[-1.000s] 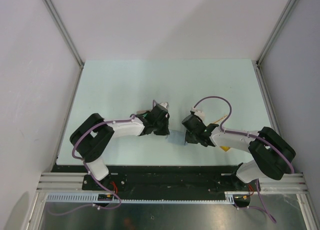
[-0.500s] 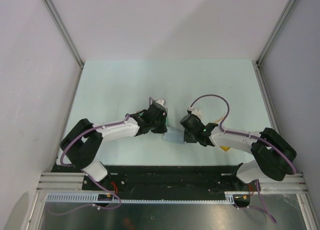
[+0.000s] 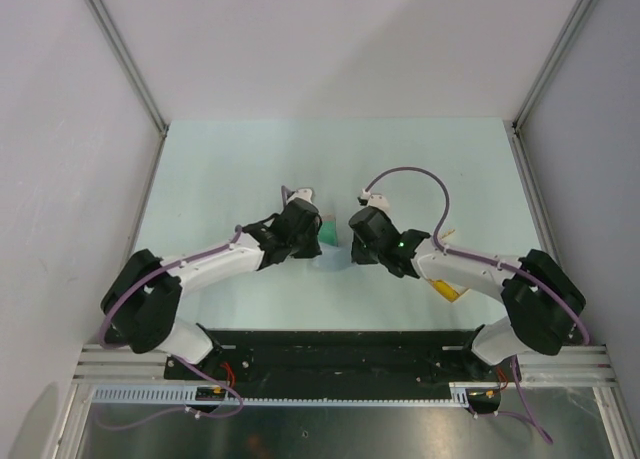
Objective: Organize the sunglasses
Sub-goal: Place the folded cleaning cloth in the sunglasses case.
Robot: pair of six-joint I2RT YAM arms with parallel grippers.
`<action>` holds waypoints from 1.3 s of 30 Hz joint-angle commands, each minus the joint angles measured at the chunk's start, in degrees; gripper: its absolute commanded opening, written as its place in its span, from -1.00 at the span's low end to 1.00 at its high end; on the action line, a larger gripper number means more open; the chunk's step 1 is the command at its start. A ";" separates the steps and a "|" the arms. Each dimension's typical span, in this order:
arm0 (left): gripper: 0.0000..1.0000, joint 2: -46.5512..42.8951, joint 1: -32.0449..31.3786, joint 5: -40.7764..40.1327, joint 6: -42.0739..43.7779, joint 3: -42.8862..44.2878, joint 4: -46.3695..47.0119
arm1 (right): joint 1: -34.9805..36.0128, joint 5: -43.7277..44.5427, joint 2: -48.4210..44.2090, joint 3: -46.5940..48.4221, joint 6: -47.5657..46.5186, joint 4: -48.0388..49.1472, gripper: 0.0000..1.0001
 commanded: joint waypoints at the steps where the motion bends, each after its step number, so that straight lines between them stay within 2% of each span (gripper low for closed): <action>1: -0.99 -4.26 2.15 -3.50 -0.13 -0.55 -1.76 | -0.28 0.70 3.39 4.43 -3.01 2.85 -1.00; 11: -0.99 -5.41 7.07 -4.47 1.19 -1.52 -2.81 | -1.59 -3.07 11.04 10.67 -5.83 7.16 -1.00; 19: -0.99 -3.82 8.04 -7.72 1.46 -1.70 -2.81 | -3.00 -3.78 15.52 13.66 -7.50 10.33 -1.00; 39: -0.99 -1.54 9.27 -11.59 1.28 -2.05 -2.81 | -1.51 -1.76 19.13 14.45 -6.97 13.76 -1.00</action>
